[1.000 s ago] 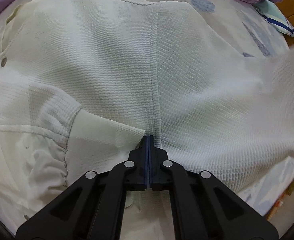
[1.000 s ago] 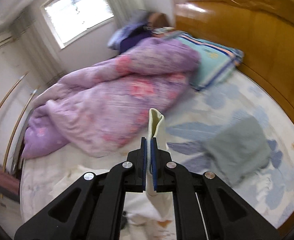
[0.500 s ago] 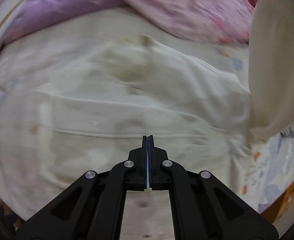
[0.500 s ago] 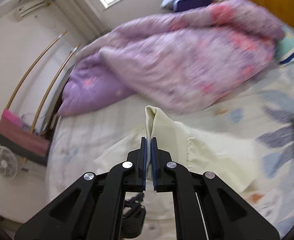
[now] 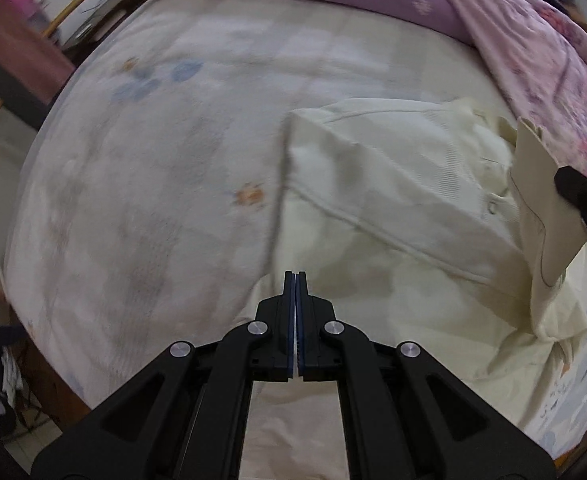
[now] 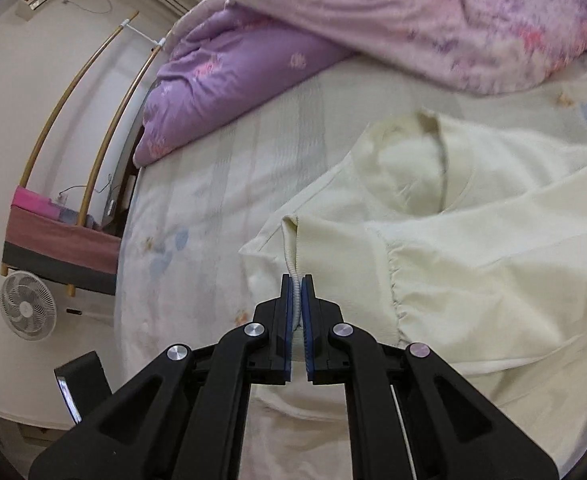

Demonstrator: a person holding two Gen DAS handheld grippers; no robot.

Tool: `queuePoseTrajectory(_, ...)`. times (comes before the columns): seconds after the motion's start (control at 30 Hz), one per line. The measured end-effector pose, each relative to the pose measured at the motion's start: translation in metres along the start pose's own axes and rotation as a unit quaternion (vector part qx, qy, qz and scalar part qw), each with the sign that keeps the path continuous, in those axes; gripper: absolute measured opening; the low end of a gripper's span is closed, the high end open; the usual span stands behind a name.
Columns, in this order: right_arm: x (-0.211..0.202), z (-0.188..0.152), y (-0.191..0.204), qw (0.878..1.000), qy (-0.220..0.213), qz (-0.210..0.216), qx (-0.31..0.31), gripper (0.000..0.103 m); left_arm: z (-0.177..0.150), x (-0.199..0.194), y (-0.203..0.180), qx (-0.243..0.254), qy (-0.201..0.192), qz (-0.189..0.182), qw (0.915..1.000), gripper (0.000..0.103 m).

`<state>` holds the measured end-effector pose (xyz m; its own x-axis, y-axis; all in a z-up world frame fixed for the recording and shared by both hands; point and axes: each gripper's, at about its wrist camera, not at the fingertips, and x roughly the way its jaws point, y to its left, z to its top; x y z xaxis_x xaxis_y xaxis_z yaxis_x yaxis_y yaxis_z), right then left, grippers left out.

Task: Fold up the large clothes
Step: 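Carry the sleeve across the jacket front with the right gripper and lower it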

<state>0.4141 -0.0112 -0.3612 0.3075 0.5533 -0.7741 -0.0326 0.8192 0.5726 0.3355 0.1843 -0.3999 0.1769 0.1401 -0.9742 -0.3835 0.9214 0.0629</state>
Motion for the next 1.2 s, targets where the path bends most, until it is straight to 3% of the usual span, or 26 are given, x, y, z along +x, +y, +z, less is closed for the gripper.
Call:
queuePoseTrajectory(0.1,0.012,-0.007,0.012,1.000,0.014,0.021,0.007,0.005,-0.003,0.002,0.009,-0.025,-0.004,0.001,0.9997,0.001)
queuePoseTrajectory(0.2,0.022,-0.013,0.032,0.997,0.024,0.069,-0.001,0.001,-0.005,-0.003,0.018,-0.036,-0.009,0.006,0.9993,0.001)
queuePoseTrajectory(0.3,0.041,-0.016,0.057,0.996,0.053,0.039,-0.061,0.005,-0.006,-0.002,0.024,-0.041,-0.011,0.013,0.9990,0.002)
queuePoseTrajectory(0.37,0.048,-0.014,0.052,0.995,0.078,0.045,-0.047,0.019,-0.008,0.001,0.027,-0.047,-0.003,0.019,0.9987,0.002)
queuePoseTrajectory(0.43,0.044,-0.012,0.037,0.993,0.081,0.074,-0.036,0.023,-0.010,0.005,0.026,-0.048,-0.001,0.011,0.9988,0.002)
queuePoseTrajectory(0.47,0.040,-0.010,0.031,0.994,0.080,0.057,-0.043,0.043,-0.011,0.008,0.023,-0.047,0.002,0.005,0.9989,0.002)
queuePoseTrajectory(0.53,0.023,-0.007,0.003,0.997,0.062,0.016,-0.040,0.074,-0.011,0.016,0.015,-0.042,0.010,-0.002,0.9990,0.008)
queuePoseTrajectory(0.57,0.013,-0.006,-0.014,0.998,0.049,0.008,-0.035,0.074,-0.011,0.020,0.010,-0.040,0.013,-0.004,0.9991,0.016)
queuePoseTrajectory(0.6,0.005,-0.005,-0.030,0.998,0.047,-0.008,-0.038,0.074,-0.011,0.024,0.001,-0.037,0.014,-0.009,0.9992,0.017)
queuePoseTrajectory(0.63,0.001,-0.005,-0.044,0.998,0.048,-0.026,-0.042,0.072,-0.010,0.027,-0.006,-0.034,0.015,-0.014,0.9992,0.017)
queuePoseTrajectory(0.7,-0.012,0.000,-0.083,0.994,0.052,-0.079,-0.051,0.058,-0.006,0.031,-0.026,-0.022,0.012,-0.033,0.9991,0.017)
queuePoseTrajectory(0.73,-0.017,0.003,-0.101,0.992,0.056,-0.103,-0.049,0.042,-0.005,0.033,-0.035,-0.016,0.008,-0.040,0.9991,0.017)
queuePoseTrajectory(0.77,-0.024,0.007,-0.124,0.988,0.062,-0.132,-0.044,0.033,-0.002,0.036,-0.044,-0.009,0.006,-0.046,0.9989,0.017)
queuePoseTrajectory(0.87,-0.043,0.014,-0.176,0.977,0.055,-0.204,-0.036,0.014,0.006,0.053,-0.076,0.015,0.004,-0.064,0.9978,0.016)
queuePoseTrajectory(0.97,-0.040,0.027,-0.237,0.960,0.081,-0.267,-0.038,0.012,0.014,0.100,-0.098,0.031,0.040,-0.053,0.9973,0.015)
queuePoseTrajectory(1.03,-0.024,0.024,-0.286,0.945,0.132,-0.299,-0.009,0.007,0.013,0.124,-0.102,0.024,0.060,-0.055,0.9964,0.014)
queuePoseTrajectory(1.1,-0.032,-0.001,-0.311,0.944,0.167,-0.284,0.025,0.003,0.008,0.121,-0.104,0.032,0.055,-0.048,0.9968,0.014)
queuePoseTrajectory(1.2,-0.045,-0.041,-0.313,0.943,0.201,-0.264,0.025,0.002,-0.010,0.112,-0.103,0.042,0.077,-0.039,0.9954,0.014)
